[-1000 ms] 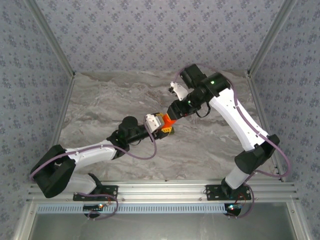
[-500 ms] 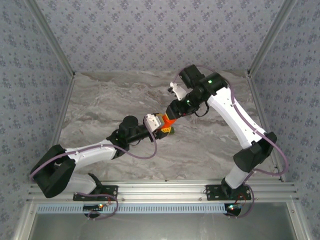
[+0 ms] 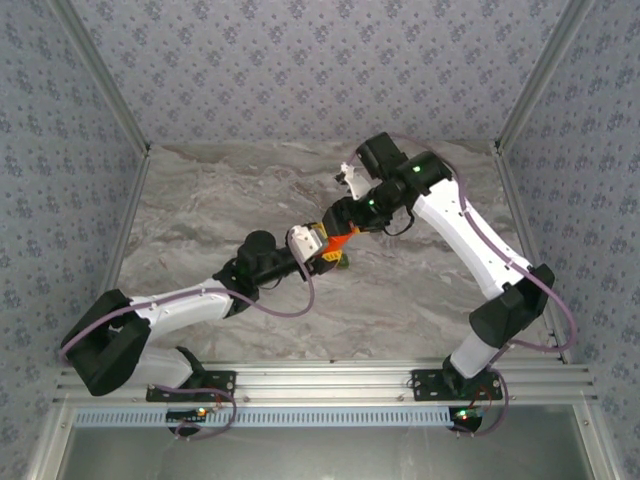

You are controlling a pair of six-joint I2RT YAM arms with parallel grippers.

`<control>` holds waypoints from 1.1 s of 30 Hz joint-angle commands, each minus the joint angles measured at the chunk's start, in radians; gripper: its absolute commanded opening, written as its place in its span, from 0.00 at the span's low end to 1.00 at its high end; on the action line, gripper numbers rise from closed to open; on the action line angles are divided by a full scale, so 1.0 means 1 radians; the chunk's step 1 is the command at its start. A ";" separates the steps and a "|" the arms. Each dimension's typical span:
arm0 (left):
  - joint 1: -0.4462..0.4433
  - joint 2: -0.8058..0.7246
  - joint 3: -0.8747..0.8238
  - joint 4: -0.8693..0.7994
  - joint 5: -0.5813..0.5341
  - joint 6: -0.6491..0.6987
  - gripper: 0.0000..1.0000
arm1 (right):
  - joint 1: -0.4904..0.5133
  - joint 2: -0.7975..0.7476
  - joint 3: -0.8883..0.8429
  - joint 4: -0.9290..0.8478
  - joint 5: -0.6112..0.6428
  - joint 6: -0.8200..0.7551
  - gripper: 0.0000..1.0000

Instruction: Sort the pills into containers

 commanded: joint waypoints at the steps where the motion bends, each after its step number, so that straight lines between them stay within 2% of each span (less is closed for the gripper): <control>1: -0.005 -0.012 0.037 0.075 -0.004 -0.011 0.00 | -0.004 -0.037 0.000 0.028 -0.039 0.042 0.74; 5: -0.005 -0.009 0.038 0.078 -0.009 -0.011 0.00 | -0.016 -0.065 -0.009 0.034 -0.035 0.046 0.81; 9: -0.006 -0.005 0.043 0.072 -0.012 -0.011 0.00 | -0.060 -0.125 -0.054 0.088 -0.073 0.079 0.83; 16: -0.005 -0.005 0.044 0.059 -0.011 -0.009 0.00 | -0.174 -0.272 -0.207 0.306 -0.206 0.192 0.86; 24: -0.003 -0.006 0.059 0.030 -0.004 -0.010 0.00 | -0.127 -0.257 -0.122 0.143 0.010 -0.137 0.82; 27: -0.002 -0.007 0.066 0.026 0.000 -0.016 0.00 | -0.106 -0.219 -0.101 0.120 0.051 -0.182 0.82; 33: -0.002 -0.002 0.080 0.010 0.008 -0.025 0.00 | -0.078 -0.175 -0.075 0.126 0.032 -0.200 0.81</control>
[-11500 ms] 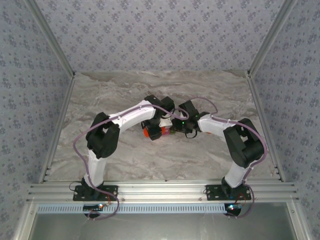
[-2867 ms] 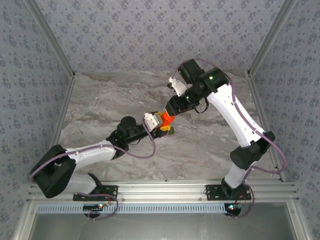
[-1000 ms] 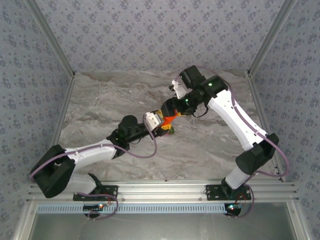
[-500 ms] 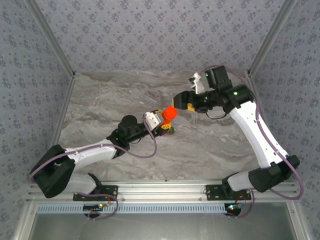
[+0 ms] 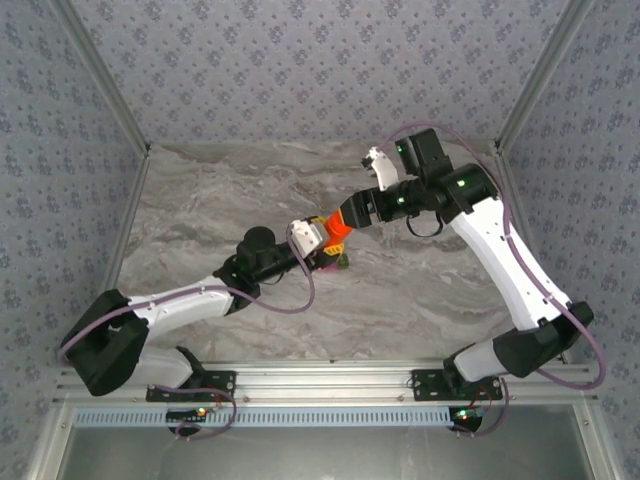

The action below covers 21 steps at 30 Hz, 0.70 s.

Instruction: Sort the pills into containers

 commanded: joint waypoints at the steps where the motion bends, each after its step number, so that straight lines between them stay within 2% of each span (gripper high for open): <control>1: -0.002 0.000 0.042 0.010 0.012 -0.017 0.00 | 0.013 0.016 0.034 -0.028 0.007 -0.051 0.81; 14: -0.001 0.013 0.049 0.007 0.017 -0.017 0.00 | 0.042 0.047 0.032 -0.017 -0.038 -0.044 0.79; 17: -0.002 0.015 0.051 0.011 0.017 -0.022 0.00 | 0.043 0.050 0.031 -0.023 -0.038 -0.042 0.73; 21: -0.002 0.015 0.050 0.012 0.016 -0.023 0.00 | 0.043 0.050 0.025 -0.034 -0.034 -0.033 0.51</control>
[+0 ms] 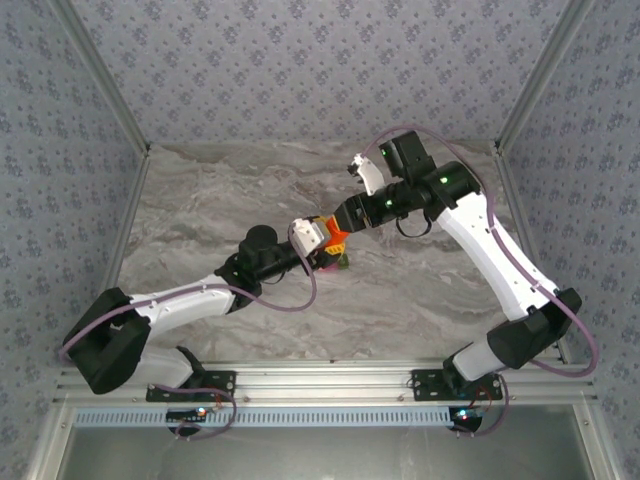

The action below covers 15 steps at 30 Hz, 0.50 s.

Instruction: Sort the pills into containers

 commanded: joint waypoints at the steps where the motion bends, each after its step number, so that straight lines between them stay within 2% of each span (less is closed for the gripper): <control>1: -0.002 0.002 0.038 0.036 0.014 -0.010 0.00 | 0.004 0.002 0.019 -0.026 -0.014 0.002 0.49; 5: -0.002 0.000 0.042 0.039 0.012 -0.007 0.00 | 0.021 -0.018 -0.038 0.030 0.031 0.138 0.48; 10: -0.002 0.000 0.045 0.042 -0.002 -0.006 0.00 | 0.110 -0.091 -0.194 0.201 0.254 0.528 0.47; 12: -0.002 0.000 0.045 0.044 -0.007 -0.008 0.00 | 0.128 -0.131 -0.287 0.331 0.280 0.701 0.47; 14: -0.002 -0.002 0.043 0.044 -0.010 -0.010 0.00 | 0.135 -0.170 -0.357 0.475 0.276 0.821 0.50; 15: -0.001 -0.003 0.040 0.044 -0.012 -0.013 0.00 | 0.136 -0.180 -0.364 0.501 0.278 0.854 0.57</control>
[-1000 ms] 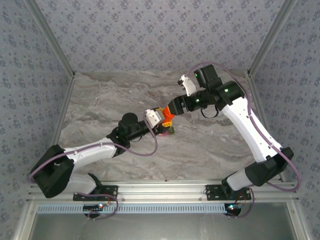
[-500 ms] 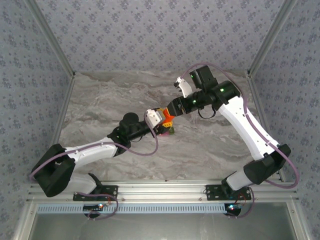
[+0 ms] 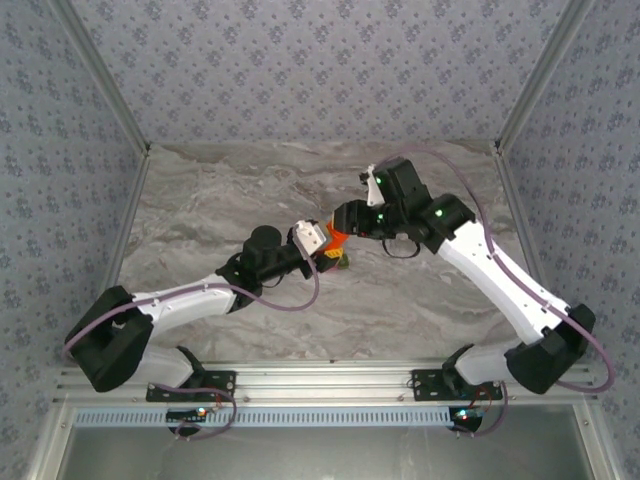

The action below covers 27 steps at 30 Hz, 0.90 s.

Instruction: Sort the pills into containers

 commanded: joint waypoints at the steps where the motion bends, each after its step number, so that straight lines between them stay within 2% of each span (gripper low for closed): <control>1: -0.003 -0.015 0.040 0.124 0.008 -0.014 0.00 | 0.028 -0.023 -0.045 0.171 0.021 0.268 0.65; 3: -0.004 -0.015 0.039 0.122 0.005 -0.015 0.00 | 0.020 -0.061 -0.025 0.137 0.048 0.243 0.73; 5: -0.003 -0.016 0.040 0.121 0.005 -0.015 0.00 | -0.011 -0.116 -0.015 0.094 0.064 0.209 0.75; 9: -0.003 -0.017 0.045 0.117 0.008 -0.021 0.00 | -0.129 -0.211 -0.025 0.053 0.017 0.086 0.77; 12: -0.004 -0.022 0.045 0.108 0.014 -0.020 0.00 | -0.248 -0.182 -0.025 0.089 -0.199 -0.111 0.77; 14: -0.001 -0.028 0.046 0.096 0.019 -0.018 0.00 | -0.273 -0.138 0.002 0.064 -0.269 -0.272 0.77; 17: 0.000 -0.043 0.047 0.078 0.028 -0.020 0.00 | -0.271 -0.053 0.086 -0.036 -0.299 -0.461 0.75; 20: 0.002 -0.059 0.047 0.064 0.040 -0.023 0.00 | -0.239 0.003 0.157 -0.096 -0.348 -0.556 0.75; 27: 0.003 -0.058 0.048 0.061 0.045 -0.028 0.00 | -0.166 0.063 0.214 -0.165 -0.344 -0.626 0.76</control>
